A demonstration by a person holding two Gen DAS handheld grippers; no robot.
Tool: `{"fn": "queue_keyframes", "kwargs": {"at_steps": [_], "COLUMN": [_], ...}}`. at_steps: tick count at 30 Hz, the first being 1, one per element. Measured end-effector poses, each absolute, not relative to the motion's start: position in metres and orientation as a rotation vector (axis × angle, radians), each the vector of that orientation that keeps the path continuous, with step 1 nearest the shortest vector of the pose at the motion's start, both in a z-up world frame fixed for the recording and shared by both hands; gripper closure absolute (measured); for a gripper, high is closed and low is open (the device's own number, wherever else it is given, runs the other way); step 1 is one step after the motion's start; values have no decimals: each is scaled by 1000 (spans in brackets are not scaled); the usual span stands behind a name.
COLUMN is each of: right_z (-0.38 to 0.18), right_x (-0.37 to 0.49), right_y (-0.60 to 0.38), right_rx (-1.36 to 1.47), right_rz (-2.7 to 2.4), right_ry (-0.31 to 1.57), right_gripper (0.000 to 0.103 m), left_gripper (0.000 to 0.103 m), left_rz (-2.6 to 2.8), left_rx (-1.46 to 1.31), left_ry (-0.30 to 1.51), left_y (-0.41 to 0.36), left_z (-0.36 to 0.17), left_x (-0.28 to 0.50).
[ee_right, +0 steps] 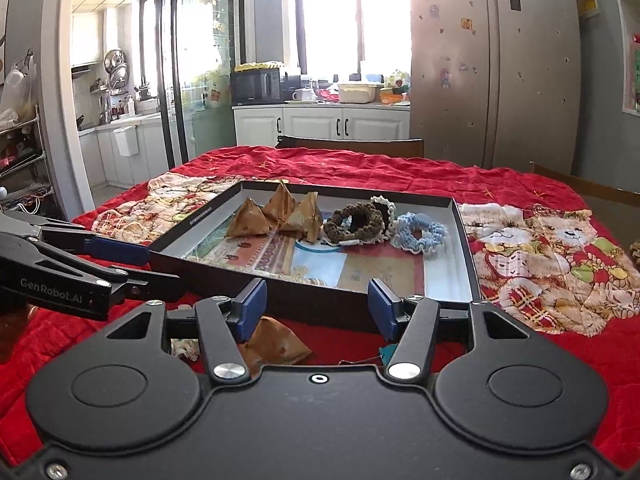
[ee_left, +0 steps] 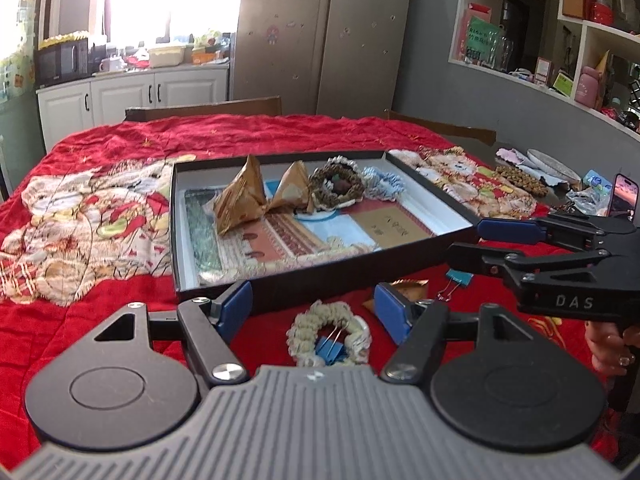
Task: Organize objects
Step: 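Grasp the cream crochet scrunchie with the left gripper while the right gripper grasps a paper pyramid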
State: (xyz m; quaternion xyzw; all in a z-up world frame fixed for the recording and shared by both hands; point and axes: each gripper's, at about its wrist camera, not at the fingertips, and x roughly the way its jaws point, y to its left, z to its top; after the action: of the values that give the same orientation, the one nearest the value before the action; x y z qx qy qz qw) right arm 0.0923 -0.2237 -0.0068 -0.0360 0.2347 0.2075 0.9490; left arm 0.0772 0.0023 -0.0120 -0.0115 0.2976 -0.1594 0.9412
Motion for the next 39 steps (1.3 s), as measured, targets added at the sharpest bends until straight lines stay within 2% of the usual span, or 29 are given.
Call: {"fn": "queue_keyframes", "kwargs": {"at_steps": [17, 29, 39], "right_z": [-34, -49, -61], "right_x": [89, 101, 109], "right_y": [-200, -192, -191], "right_rx": [-104, -108, -111], "right_rz": [511, 493, 474], "right_ry": [526, 570, 632], "right_gripper": [49, 49, 49], "left_gripper": [24, 31, 47], "left_rz": [-318, -354, -405], "left_rx": [-50, -128, -82], "left_ry": [682, 697, 721], "left_y": [12, 21, 15], "left_z": [-41, -49, -50], "left_x": [83, 88, 80]}}
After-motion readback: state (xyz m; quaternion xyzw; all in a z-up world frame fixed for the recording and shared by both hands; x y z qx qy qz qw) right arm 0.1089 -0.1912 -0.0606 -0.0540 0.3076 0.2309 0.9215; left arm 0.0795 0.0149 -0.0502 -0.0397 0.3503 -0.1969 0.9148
